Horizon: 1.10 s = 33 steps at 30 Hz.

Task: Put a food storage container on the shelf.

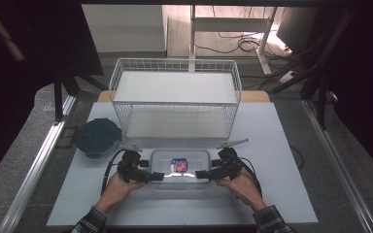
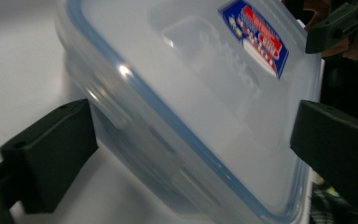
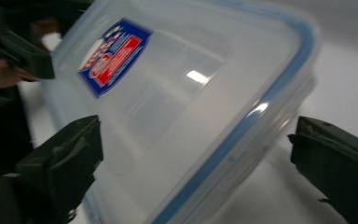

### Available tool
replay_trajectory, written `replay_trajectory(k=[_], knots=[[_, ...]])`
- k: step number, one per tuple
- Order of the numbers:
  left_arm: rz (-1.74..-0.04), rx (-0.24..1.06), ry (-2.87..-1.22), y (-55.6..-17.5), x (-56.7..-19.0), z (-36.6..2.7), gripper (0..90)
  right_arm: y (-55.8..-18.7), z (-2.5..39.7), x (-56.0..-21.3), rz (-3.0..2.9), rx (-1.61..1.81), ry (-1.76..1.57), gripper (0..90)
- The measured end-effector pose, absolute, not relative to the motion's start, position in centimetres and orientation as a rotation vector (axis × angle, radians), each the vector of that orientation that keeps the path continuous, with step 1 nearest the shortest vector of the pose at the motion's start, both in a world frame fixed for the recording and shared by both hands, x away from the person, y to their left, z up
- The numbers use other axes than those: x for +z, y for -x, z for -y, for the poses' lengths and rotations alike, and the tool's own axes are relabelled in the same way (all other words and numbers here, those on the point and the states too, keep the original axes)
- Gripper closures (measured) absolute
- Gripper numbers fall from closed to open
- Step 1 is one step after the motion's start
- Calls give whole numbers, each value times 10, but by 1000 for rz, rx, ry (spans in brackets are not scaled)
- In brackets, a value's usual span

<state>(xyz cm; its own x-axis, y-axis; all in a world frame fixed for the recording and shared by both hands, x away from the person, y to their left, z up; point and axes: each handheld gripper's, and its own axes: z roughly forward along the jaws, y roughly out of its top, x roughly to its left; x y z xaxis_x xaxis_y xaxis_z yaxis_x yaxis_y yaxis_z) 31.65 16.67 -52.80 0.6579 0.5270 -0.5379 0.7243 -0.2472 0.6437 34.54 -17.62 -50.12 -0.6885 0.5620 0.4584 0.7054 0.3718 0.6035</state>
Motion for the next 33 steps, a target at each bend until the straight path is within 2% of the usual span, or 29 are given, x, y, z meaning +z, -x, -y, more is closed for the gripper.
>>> replay_trajectory(k=[2,3,4,5,6,7,8,9,10,11,19,33], knots=[[-987,-267,-1921,-313,-525,-170,38,-344,176,-503,2424,-1188,1136,58],[-983,-262,-1918,-311,-523,-173,129,-341,177,-501,2422,-1175,1149,102],[-991,-284,-1907,-310,-522,-177,129,-341,177,-501,2422,-1175,1149,102],[-991,-317,-1865,-306,-523,-186,236,-337,181,-496,2433,-1188,1143,178],[-991,-317,-1865,-306,-523,-186,270,-337,181,-496,2433,-1188,1143,178],[-990,-327,-1845,-305,-524,-189,332,-333,187,-492,2431,-1205,1136,280],[-988,-329,-1829,-303,-523,-192,332,-333,187,-492,2431,-1205,1136,280],[-986,-326,-1822,-300,-521,-194,399,-330,194,-489,2389,-1236,1155,367],[-986,-325,-1816,-299,-520,-195,399,-330,194,-489,2389,-1236,1155,367],[-993,-320,-1805,-296,-519,-196,448,-327,199,-487,2362,-1258,1161,433],[-1020,-228,-1783,-286,-509,-191,513,-316,202,-477,2393,-1324,1219,513],[-1012,-137,-1776,-288,-498,-187,511,-316,204,-469,2417,-1443,1203,528]])
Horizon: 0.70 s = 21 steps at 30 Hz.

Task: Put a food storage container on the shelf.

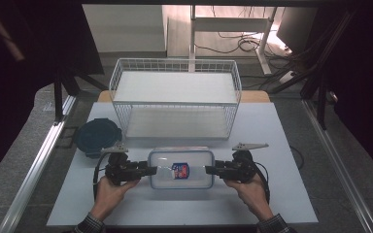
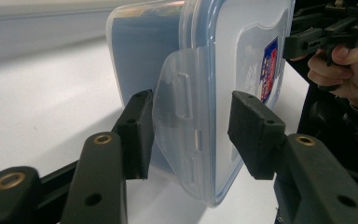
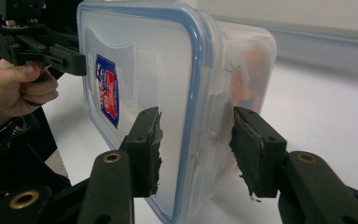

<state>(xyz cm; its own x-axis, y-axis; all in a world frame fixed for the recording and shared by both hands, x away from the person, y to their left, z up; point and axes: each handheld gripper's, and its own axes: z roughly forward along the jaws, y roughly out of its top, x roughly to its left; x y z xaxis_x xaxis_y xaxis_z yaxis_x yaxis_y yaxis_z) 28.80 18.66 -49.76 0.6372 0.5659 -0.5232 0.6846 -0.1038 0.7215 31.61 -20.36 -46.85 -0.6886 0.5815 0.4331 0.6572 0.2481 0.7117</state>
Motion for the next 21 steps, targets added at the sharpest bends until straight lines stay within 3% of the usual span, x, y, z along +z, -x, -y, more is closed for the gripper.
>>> replay_trajectory(k=[21], knots=[[-947,-73,-1759,-306,-458,-197,514,-334,197,-428,2465,-1533,1128,535]])
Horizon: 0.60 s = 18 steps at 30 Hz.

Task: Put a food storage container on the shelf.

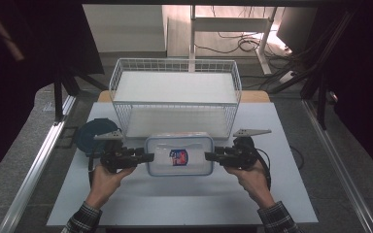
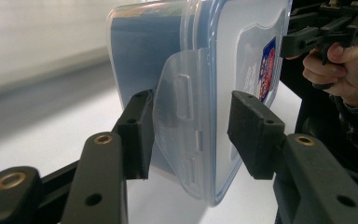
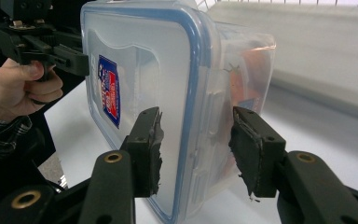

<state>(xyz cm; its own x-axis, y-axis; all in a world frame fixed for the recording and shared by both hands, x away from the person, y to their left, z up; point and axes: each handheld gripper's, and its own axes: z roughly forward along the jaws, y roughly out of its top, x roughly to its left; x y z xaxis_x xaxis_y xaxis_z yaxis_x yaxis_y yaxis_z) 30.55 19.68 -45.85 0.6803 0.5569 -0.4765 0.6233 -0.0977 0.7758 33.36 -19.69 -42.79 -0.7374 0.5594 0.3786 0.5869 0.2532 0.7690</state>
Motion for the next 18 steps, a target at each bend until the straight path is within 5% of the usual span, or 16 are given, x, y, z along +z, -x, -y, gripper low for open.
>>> replay_trajectory(k=[18], knots=[[-928,4,-1724,-331,-397,-211,514,-363,185,-373,2469,-1642,1071,538]])
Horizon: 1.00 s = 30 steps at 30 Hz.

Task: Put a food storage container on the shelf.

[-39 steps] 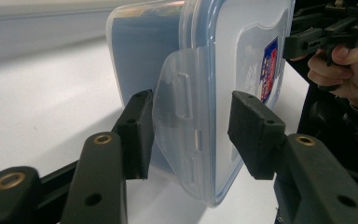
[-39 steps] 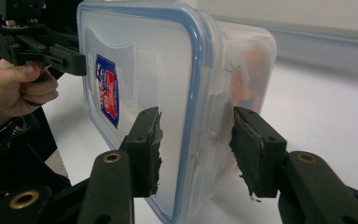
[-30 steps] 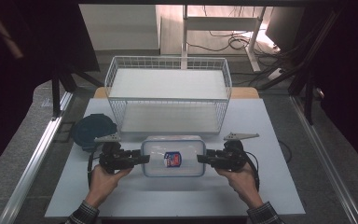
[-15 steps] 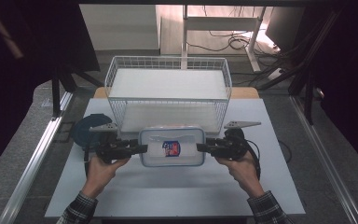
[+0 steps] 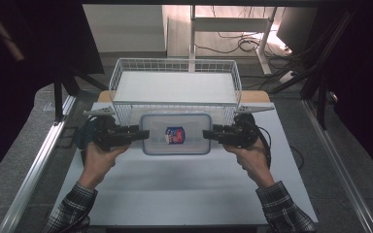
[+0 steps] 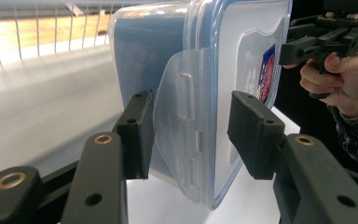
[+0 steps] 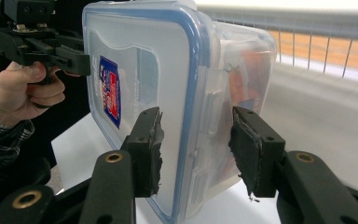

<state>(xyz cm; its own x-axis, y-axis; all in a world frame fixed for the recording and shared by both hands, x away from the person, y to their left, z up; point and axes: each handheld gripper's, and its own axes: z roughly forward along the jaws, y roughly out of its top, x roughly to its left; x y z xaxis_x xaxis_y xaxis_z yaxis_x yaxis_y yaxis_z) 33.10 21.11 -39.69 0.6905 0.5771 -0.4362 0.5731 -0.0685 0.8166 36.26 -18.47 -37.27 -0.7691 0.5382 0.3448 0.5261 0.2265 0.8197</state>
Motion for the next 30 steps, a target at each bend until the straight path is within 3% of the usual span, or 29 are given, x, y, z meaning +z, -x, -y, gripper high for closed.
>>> replay_trajectory(k=[13,30], knots=[[-906,47,-1694,-356,-352,-221,512,-384,175,-327,-2404,1645,-1011,538],[-901,63,-1648,-393,-315,-228,514,-420,169,-293,-2366,1681,-1004,539]])
